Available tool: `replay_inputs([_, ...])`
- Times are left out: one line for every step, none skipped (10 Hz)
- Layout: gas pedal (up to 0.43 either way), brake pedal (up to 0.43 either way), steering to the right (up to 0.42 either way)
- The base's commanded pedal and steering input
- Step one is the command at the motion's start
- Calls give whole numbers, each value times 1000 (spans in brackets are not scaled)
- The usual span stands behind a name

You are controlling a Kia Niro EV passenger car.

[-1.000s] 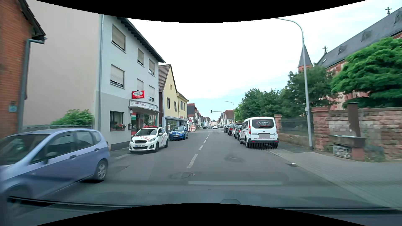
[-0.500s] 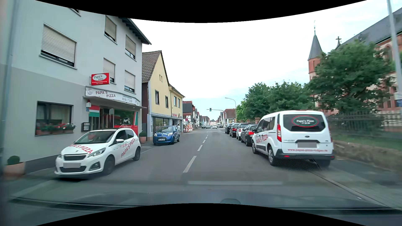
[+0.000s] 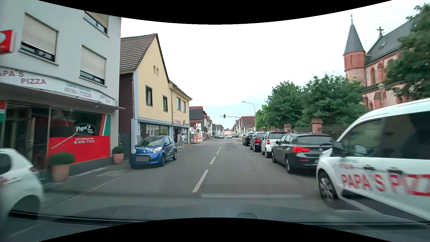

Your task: Follow the waypoints while adhering to traffic rules and regulations

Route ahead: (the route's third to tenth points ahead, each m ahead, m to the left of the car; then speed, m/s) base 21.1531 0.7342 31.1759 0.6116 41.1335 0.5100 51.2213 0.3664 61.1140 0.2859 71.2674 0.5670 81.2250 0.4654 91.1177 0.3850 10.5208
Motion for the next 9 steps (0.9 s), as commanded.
replay_inputs([20, 0, 0])
replay_inputs([20, 0, -1])
replay_inputs([20, 0, -1])
replay_inputs([20, 0, -1])
replay_inputs([20, 0, -1])
replay_inputs([20, 0, -1])
replay_inputs([20, 0, -1])
replay_inputs([20, 0, -3])
replay_inputs([20, 0, -3])
